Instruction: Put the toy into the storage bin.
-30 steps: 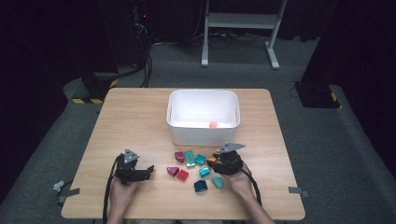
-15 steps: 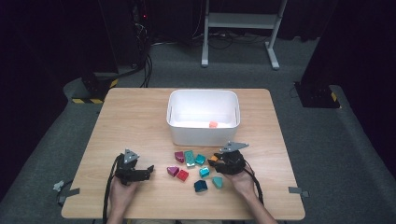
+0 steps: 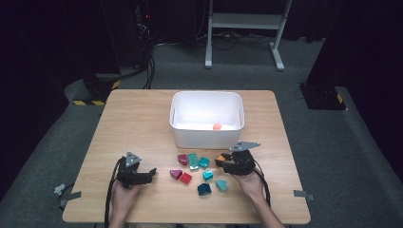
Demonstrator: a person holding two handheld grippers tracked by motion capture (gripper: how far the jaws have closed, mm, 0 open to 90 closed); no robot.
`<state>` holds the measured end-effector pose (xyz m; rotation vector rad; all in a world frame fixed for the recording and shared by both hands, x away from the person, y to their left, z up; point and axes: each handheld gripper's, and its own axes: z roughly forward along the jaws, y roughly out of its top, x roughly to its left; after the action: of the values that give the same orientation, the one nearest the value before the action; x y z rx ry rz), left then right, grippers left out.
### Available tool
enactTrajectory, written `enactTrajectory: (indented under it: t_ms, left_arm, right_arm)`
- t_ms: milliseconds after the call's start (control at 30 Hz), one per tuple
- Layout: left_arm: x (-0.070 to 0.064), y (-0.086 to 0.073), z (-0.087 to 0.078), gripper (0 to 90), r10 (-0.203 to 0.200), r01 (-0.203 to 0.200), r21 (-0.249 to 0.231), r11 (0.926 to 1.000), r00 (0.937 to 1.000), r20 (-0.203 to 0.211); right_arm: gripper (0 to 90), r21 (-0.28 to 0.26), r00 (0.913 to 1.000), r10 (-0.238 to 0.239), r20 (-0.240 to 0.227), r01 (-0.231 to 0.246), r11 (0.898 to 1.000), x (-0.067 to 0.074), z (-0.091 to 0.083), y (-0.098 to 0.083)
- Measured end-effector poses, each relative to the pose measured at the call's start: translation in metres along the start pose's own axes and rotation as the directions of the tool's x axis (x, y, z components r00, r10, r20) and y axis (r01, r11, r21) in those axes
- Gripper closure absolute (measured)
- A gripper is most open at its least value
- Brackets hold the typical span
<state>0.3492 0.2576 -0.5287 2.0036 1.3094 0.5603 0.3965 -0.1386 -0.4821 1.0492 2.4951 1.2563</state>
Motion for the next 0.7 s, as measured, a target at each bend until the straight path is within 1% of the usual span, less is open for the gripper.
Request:
enactTrajectory:
  t_ms: [100,200,267,333,400,500,600,700]
  left_arm:
    - [0.000,0.000,0.000,12.9,0.003,-0.003,0.000,1.0000,1.0000,0.000]
    - [0.000,0.000,0.000,13.1,0.002,-0.002,-0.001,1.0000,1.0000,-0.002]
    - [0.000,0.000,0.000,13.3,0.002,-0.002,0.000,1.0000,1.0000,-0.002]
    - [0.000,0.000,0.000,13.4,0.001,-0.001,-0.001,1.0000,1.0000,-0.003]
    - [0.000,0.000,0.000,13.4,0.002,-0.002,-0.002,1.0000,1.0000,-0.003]
    - [0.000,0.000,0.000,13.4,0.002,-0.002,-0.001,1.0000,1.0000,-0.002]
    - [0.000,0.000,0.000,13.5,0.002,-0.002,-0.002,1.0000,1.0000,-0.002]
    - [0.000,0.000,0.000,13.5,0.002,-0.002,-0.002,1.0000,1.0000,-0.001]
  right_arm:
    - [58.8,-0.007,1.0000,0.002,-0.004,-0.002,1.000,-0.001,-0.003,0.002]
    - [58.9,0.006,0.9999,0.015,-0.009,-0.014,1.000,-0.001,-0.003,0.003]
    - [58.9,0.002,0.9999,0.005,-0.014,-0.005,1.000,0.002,-0.004,0.004]
    - [58.9,-0.001,0.9999,-0.007,-0.010,0.007,1.000,0.003,-0.006,0.004]
    - [59.0,-0.003,1.0000,0.001,-0.004,-0.001,1.000,0.001,-0.008,0.005]
    - [59.0,-0.025,0.9998,0.016,0.009,-0.015,1.000,0.001,-0.014,0.007]
    - [59.0,-0.022,0.9998,-0.008,0.018,0.009,1.000,0.003,-0.019,0.008]
    - [59.0,-0.023,0.9999,-0.004,0.013,0.005,1.000,0.001,-0.021,0.006]
